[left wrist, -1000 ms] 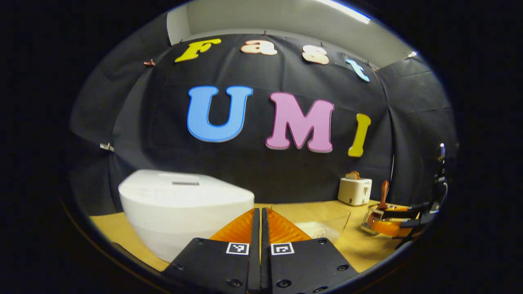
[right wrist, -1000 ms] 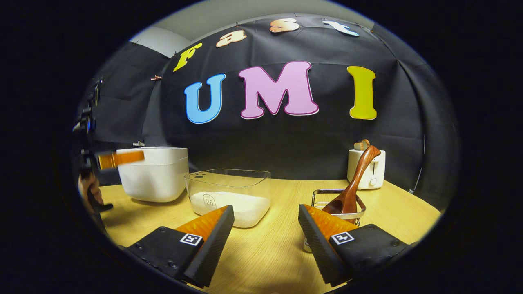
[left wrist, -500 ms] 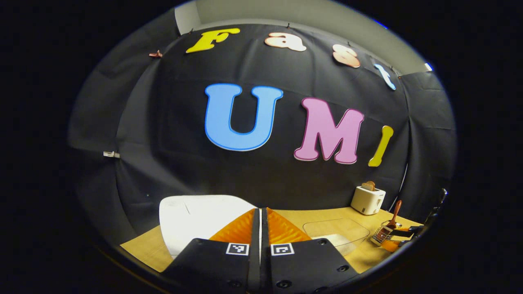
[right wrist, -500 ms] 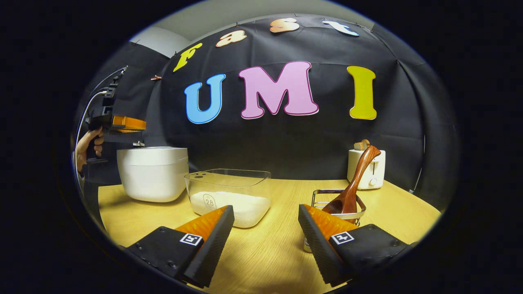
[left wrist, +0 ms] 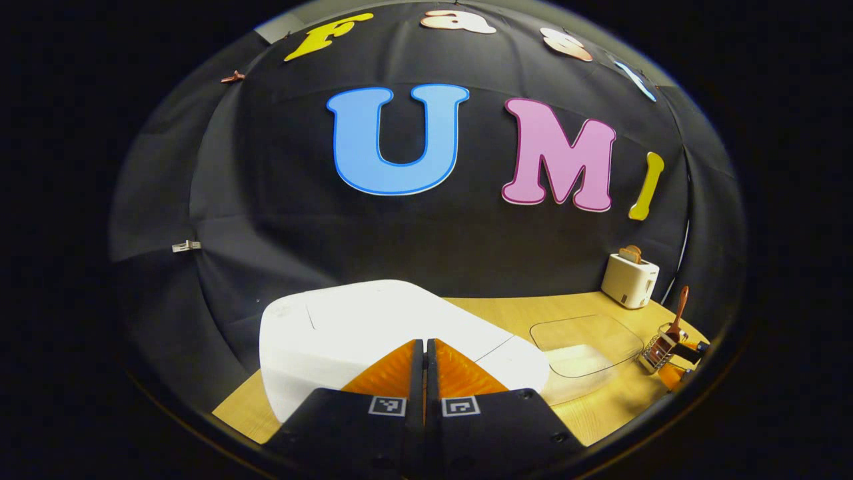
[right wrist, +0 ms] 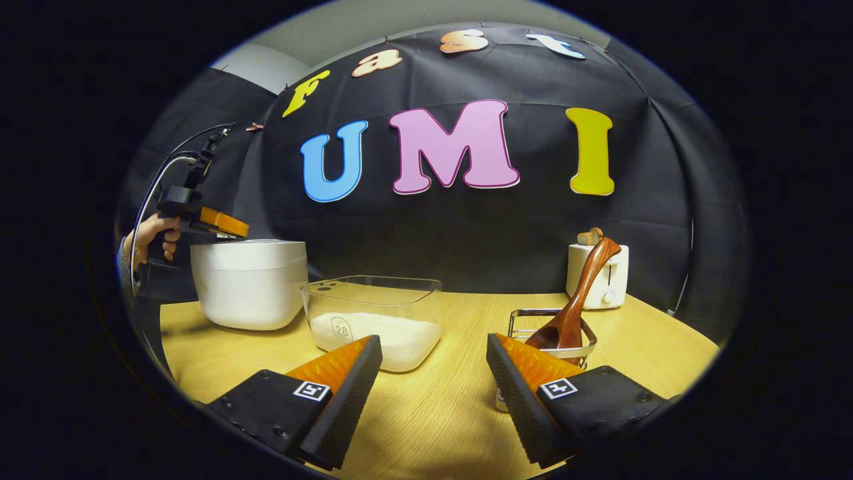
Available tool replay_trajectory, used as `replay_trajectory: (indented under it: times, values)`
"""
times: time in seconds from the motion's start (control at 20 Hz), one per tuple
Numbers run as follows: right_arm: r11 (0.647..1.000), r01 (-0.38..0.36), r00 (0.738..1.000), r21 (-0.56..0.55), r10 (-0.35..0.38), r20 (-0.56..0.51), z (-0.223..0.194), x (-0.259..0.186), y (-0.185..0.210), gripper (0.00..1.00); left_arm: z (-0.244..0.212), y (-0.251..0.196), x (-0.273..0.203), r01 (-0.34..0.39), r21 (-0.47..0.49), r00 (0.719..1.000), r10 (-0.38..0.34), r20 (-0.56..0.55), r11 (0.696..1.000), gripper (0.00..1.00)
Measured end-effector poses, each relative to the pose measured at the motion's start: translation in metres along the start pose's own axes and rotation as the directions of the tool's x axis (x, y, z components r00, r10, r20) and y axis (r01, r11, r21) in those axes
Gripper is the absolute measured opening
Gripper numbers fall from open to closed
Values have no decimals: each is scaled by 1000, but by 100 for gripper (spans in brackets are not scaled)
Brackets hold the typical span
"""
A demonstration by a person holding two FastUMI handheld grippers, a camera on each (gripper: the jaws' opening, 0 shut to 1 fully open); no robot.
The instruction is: Close the left gripper, press the button to open the rice cooker; take a wooden spoon from the chopstick holder with the right hand, scoop a spoonful of rice and pour it into the rice cooker, then put the wooden spoon back into the chopstick holder.
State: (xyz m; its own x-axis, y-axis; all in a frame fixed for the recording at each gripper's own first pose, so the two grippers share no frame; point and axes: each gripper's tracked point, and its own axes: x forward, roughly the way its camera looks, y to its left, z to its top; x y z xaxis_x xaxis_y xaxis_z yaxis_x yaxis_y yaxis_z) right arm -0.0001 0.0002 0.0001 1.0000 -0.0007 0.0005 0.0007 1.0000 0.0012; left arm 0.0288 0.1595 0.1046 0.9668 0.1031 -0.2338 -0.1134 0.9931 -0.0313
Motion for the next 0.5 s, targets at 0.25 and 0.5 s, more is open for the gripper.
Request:
replay_trajectory:
  times: [0.25,0.5]
  values:
    - [1000,0,1000,0,0,0,0,0,0,98,-5,-1,1,1,39,999,0,-40,999,6]
    - [1000,0,1000,0,0,0,0,0,0,98,-8,-2,1,53,-21,990,-55,-132,998,6]
